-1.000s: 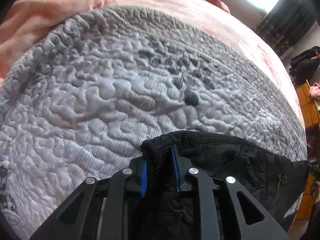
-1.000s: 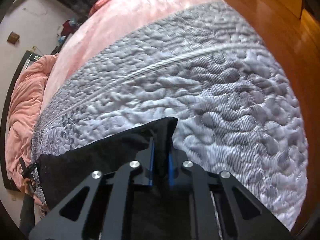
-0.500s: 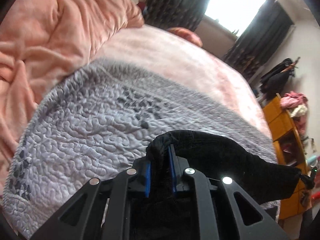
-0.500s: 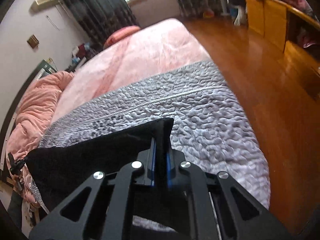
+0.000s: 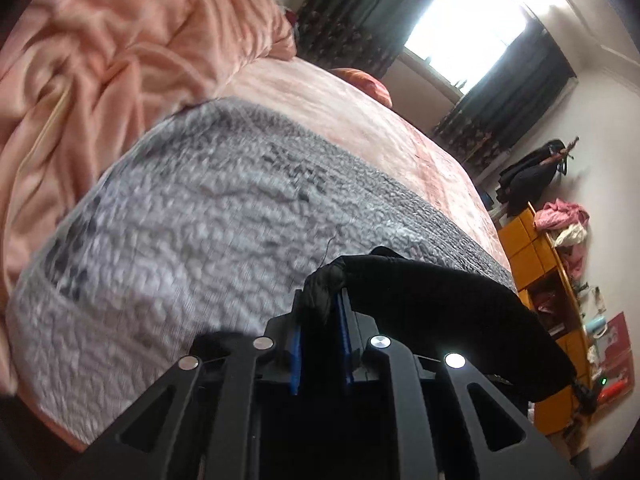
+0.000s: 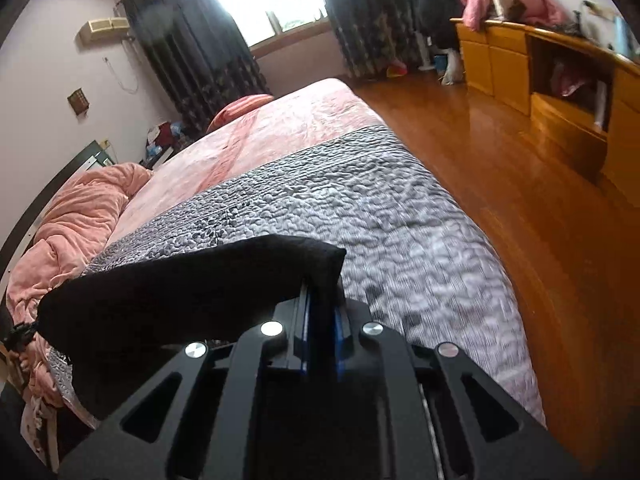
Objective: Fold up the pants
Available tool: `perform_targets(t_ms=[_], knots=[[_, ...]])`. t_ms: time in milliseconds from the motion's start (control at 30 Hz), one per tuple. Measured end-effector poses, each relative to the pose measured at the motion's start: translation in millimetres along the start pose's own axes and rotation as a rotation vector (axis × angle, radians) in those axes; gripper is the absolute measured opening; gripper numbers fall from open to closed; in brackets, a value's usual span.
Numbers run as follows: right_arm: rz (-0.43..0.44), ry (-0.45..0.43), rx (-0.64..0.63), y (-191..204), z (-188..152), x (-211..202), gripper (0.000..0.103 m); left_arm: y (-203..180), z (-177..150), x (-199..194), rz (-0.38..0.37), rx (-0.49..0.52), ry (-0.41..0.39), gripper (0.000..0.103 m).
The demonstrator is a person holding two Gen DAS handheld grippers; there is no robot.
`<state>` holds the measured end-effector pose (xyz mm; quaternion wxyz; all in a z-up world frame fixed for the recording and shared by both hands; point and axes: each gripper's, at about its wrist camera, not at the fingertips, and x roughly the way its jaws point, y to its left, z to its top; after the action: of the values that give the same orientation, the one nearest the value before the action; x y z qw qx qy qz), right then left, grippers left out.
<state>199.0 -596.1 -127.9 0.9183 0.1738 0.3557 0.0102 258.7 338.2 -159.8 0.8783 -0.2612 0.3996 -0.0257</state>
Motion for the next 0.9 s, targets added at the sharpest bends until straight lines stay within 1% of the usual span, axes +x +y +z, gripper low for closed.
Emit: perform_targets(t_ms=[133, 267, 300, 367, 400, 500, 533, 567, 600, 633, 667, 700, 733, 767, 833, 900], knots=[[-0.045, -0.035, 0.007, 3, -31, -20, 0.011, 20, -30, -7, 0.022, -0.014, 0.012, 0.016], [-0.069, -0.035, 0.046, -1, -63, -31, 0.014, 40, -58, -10, 0.023, -0.056, 0.027, 0.020], [-0.072, -0.032, 0.061, -4, -71, -33, 0.015, 43, -63, -9, 0.028, -0.061, 0.030, 0.020], [-0.087, -0.024, 0.081, -5, -90, -35, 0.020, 51, -76, -7, 0.041, -0.072, 0.041, 0.021], [-0.092, -0.011, 0.089, -6, -96, -35, 0.021, 56, -83, -5, 0.048, -0.075, 0.050, 0.022], [-0.106, 0.025, 0.098, -7, -118, -32, 0.024, 60, -98, 1, 0.087, -0.052, 0.094, 0.026], [-0.116, 0.054, 0.107, -7, -128, -28, 0.030, 61, -103, 3, 0.103, -0.045, 0.113, 0.028], [-0.132, 0.075, 0.116, -7, -135, -26, 0.039, 64, -110, 8, 0.136, -0.037, 0.140, 0.030], [-0.138, 0.088, 0.124, -8, -141, -24, 0.043, 65, -114, 12, 0.164, -0.031, 0.156, 0.031], [-0.159, 0.107, 0.142, -10, -149, -23, 0.054, 69, -120, 14, 0.203, -0.031, 0.169, 0.034], [-0.184, 0.131, 0.165, -13, -156, -21, 0.064, 74, -125, 15, 0.240, -0.042, 0.179, 0.046], [-0.198, 0.147, 0.188, -16, -163, -21, 0.066, 82, -129, 15, 0.295, -0.064, 0.190, 0.053], [-0.223, 0.169, 0.223, -21, -171, -20, 0.069, 88, -132, 14, 0.335, -0.083, 0.193, 0.065], [-0.231, 0.183, 0.239, -25, -175, -20, 0.070, 95, -134, 11, 0.357, -0.103, 0.191, 0.070], [-0.238, 0.215, 0.291, -32, -187, -22, 0.073, 112, -141, 1, 0.395, -0.166, 0.185, 0.070], [-0.230, 0.230, 0.360, -41, -200, -27, 0.073, 124, -144, -9, 0.424, -0.228, 0.173, 0.072]])
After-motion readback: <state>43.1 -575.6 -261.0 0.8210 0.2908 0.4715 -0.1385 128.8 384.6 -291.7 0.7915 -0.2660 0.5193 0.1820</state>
